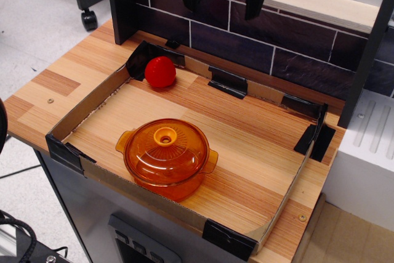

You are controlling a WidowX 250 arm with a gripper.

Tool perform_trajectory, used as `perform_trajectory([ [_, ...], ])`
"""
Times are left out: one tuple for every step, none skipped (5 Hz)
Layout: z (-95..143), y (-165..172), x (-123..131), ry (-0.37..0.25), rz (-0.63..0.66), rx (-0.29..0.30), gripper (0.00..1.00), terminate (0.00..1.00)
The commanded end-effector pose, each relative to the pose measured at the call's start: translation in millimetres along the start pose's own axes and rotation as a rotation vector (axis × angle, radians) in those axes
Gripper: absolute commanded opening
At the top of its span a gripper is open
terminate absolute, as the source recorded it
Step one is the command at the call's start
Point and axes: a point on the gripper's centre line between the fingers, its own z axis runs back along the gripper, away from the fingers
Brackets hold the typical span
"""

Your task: Take lid off pot

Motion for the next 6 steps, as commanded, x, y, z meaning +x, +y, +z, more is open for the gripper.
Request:
perform_trajectory([
  [0.0,0.0,0.0,0.000,0.000,0.000,1.00,0.00],
  [-4.0,11.6,-9.6,0.016,-0.040,-0.011,1.00,0.00],
  [-10.1,23.3,-15.7,0.070,-0.113,-0.052,1.00,0.00],
  [-10.7,35.1,-21.7,0.059,-0.168,-0.073,1.00,0.00],
  [-18.5,46.9,-27.8,0.100,-0.197,-0.079,1.00,0.00],
  [-28.2,53.2,-36.6,0.089,-0.233,-0.066,1.00,0.00],
])
